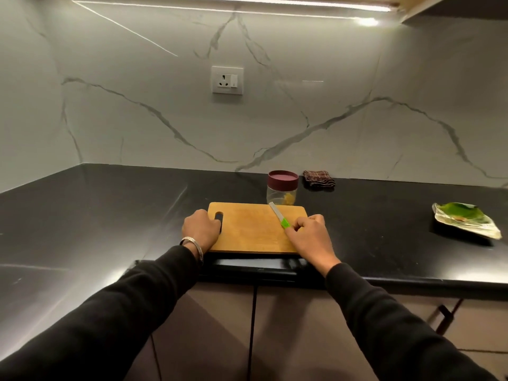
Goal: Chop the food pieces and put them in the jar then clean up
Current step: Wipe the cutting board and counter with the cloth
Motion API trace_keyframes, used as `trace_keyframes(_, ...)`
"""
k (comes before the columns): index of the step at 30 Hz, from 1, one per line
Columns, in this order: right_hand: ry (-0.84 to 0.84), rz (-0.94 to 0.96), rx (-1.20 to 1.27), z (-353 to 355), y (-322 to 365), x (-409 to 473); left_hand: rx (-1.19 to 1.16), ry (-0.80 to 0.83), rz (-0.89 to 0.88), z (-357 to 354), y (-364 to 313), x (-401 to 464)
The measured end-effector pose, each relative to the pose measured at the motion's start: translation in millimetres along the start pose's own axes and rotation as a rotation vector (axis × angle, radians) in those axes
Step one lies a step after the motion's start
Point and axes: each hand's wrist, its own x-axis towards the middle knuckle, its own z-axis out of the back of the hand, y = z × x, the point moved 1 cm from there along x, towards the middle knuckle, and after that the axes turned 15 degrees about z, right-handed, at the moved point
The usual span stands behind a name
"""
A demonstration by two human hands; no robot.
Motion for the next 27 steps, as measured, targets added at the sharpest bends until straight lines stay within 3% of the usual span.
trace_keyframes(5, -0.049, -0.012, -0.025, -3.9, 2.7, -7.9, 0.196, -0.049, -0.060, -5.4, 5.2, 0.9)
trace_keyframes(10, -0.050, 0.011, -0.036, -3.8, 5.4, -17.0, 0.248, -0.048, -0.145, -8.1, 7.3, -2.6)
trace_keyframes(22, -0.170, 0.006, -0.111, -12.5, 10.8, -25.7, 0.055, -0.008, -0.161, -6.0, 9.9, -4.6)
trace_keyframes(27, -0.122, 0.049, -0.233, -16.6, 16.8, -29.9, 0.045, 0.005, -0.230, -6.7, 11.6, -3.8)
